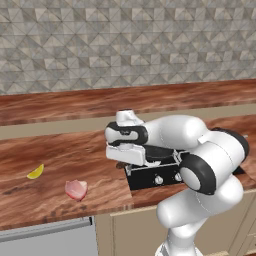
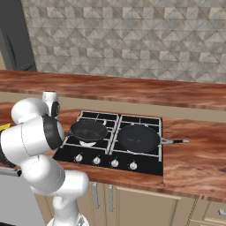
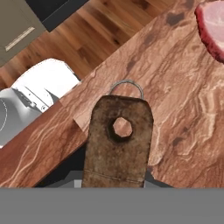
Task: Place both pans onto different burners. Then place the lemon wedge and the steak on different pans.
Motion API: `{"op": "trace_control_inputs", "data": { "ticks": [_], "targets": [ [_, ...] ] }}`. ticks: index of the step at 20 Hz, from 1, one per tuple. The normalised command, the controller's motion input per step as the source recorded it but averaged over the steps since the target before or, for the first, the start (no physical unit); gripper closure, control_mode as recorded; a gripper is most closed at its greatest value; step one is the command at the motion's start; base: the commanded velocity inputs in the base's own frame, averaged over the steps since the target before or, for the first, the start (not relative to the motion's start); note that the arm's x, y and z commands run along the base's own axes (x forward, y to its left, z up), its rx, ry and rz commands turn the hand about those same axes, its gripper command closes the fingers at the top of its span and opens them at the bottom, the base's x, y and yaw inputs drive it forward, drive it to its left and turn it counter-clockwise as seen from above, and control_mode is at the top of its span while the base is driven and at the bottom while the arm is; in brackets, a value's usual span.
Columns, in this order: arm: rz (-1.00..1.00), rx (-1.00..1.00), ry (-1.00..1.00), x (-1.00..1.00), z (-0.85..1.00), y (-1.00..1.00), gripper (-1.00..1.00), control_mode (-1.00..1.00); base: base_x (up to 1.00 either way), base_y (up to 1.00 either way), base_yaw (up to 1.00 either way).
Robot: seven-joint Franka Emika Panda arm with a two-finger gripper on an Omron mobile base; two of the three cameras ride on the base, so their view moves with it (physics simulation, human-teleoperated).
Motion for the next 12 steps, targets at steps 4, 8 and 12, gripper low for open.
{"op": "trace_control_inputs", "data": {
  "ticks": [4, 8, 12],
  "targets": [
    [0.0, 0.0, 0.0, 0.0, -0.15, 0.0, 1.0, -1.0, 0.0, 0.0, 0.0],
    [0.0, 0.0, -0.01, 0.0, -0.23, 0.0, 1.0, -1.0, 0.0, 0.0, 0.0],
    [0.0, 0.0, -0.01, 0.0, -0.19, 0.0, 1.0, -1.0, 0.0, 0.0, 0.0]
  ]
}}
